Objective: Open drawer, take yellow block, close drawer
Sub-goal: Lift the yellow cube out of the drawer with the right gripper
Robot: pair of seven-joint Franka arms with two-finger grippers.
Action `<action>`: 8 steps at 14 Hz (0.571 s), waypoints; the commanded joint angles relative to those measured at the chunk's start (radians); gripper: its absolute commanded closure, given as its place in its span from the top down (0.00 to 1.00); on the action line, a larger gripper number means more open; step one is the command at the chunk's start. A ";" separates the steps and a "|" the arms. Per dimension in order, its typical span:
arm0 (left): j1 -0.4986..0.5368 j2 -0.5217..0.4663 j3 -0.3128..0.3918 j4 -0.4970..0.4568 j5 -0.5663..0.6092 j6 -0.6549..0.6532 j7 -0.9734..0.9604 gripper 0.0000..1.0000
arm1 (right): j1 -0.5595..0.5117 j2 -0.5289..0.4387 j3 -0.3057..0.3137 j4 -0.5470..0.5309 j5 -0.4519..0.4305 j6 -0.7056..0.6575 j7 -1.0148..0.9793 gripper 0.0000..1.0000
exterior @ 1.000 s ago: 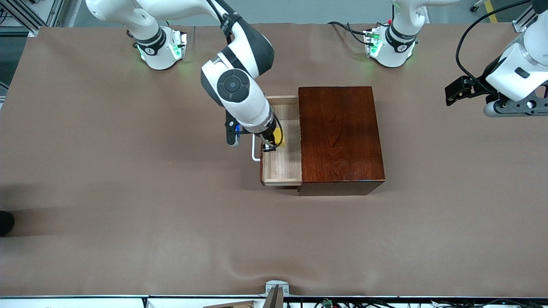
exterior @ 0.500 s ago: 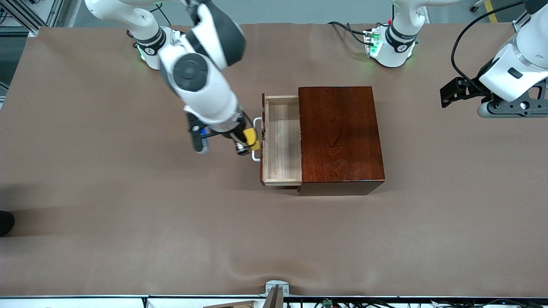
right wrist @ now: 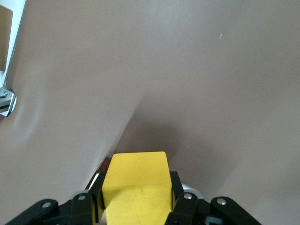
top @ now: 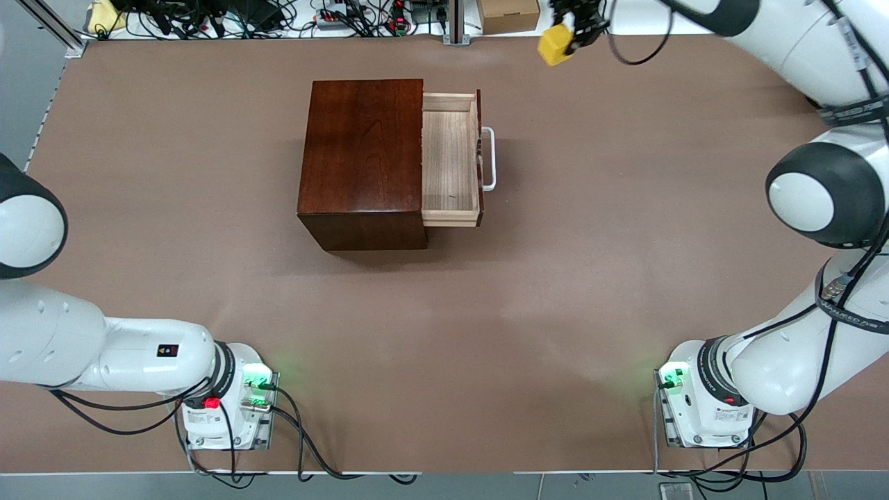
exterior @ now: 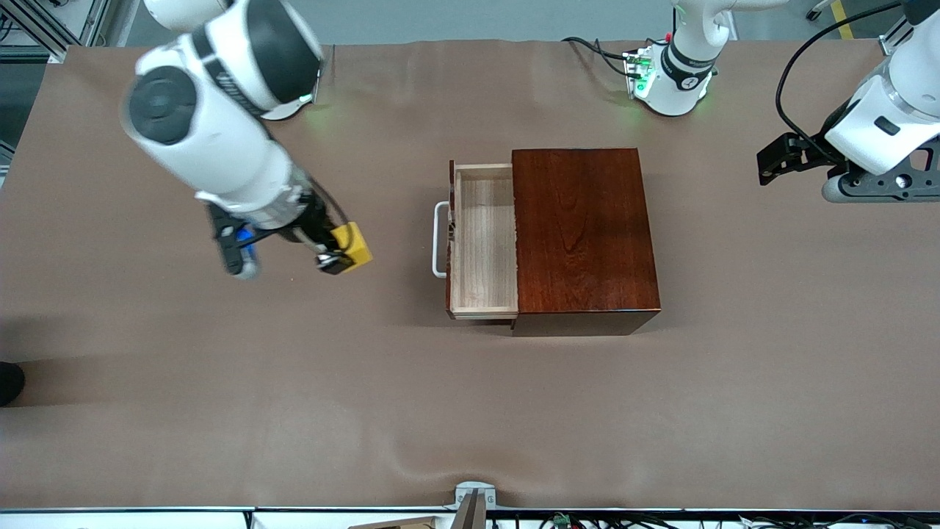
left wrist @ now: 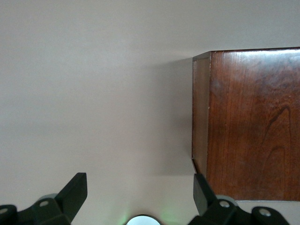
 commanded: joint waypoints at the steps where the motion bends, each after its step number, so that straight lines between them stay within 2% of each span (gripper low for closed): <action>1: 0.007 0.001 -0.002 0.016 -0.016 0.000 -0.007 1.00 | -0.102 -0.036 0.019 0.026 0.000 -0.100 -0.169 0.00; 5: 0.004 0.002 -0.002 0.016 -0.017 0.002 -0.010 1.00 | -0.203 -0.041 0.016 0.057 -0.013 -0.213 -0.458 0.00; 8: 0.004 0.002 -0.002 0.016 -0.016 0.003 -0.010 1.00 | -0.286 -0.059 0.020 0.056 -0.013 -0.236 -0.625 0.00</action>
